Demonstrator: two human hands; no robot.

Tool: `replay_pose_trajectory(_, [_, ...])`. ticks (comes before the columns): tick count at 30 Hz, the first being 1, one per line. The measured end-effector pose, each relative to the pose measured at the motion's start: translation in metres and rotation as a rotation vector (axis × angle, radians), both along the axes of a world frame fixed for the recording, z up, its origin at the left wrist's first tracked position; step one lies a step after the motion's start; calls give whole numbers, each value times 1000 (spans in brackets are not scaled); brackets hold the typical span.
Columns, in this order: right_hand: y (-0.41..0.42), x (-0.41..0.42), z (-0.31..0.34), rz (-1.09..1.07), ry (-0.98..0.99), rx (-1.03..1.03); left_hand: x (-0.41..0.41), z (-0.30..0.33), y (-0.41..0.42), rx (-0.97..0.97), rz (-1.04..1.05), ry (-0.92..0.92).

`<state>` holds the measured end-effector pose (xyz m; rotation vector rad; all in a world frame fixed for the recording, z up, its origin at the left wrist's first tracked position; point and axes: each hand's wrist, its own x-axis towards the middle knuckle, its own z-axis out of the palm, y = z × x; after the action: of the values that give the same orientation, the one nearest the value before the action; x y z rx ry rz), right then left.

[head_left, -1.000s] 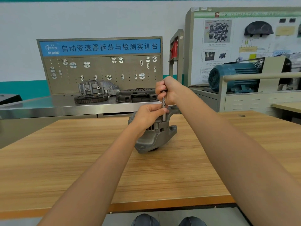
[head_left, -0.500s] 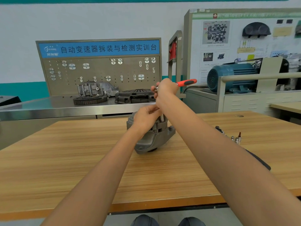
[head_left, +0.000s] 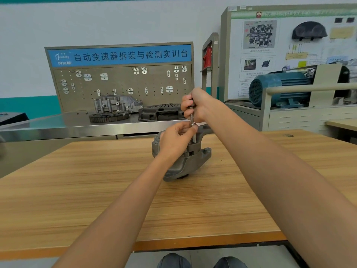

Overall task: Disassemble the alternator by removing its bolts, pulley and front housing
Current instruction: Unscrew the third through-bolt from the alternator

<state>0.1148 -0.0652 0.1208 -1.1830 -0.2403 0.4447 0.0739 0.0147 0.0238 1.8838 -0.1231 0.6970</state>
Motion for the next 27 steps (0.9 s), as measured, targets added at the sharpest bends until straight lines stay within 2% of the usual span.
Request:
replay_pose_trajectory(7, [4, 0, -1, 41, -8, 5, -5, 2, 9, -45, -103, -16])
replay_pose_trajectory(11, [7, 1, -1, 120, 1, 2, -8, 7, 23, -40, -237, 37])
replay_pose_trajectory(15, [8, 1, -1, 205, 22, 19, -10, 11, 32, 1, -280, 85])
replay_pose_trajectory(21, [0, 6, -7, 154, 131, 240, -6, 9, 28, -25, -267, 103])
replay_pose_trajectory(24, [0, 1, -9, 125, 94, 253, -5, 10, 27, -58, -250, 103])
replay_pose_trajectory(27, [9, -5, -9, -26, 88, 255, -5, 7, 27, -66, -248, 73])
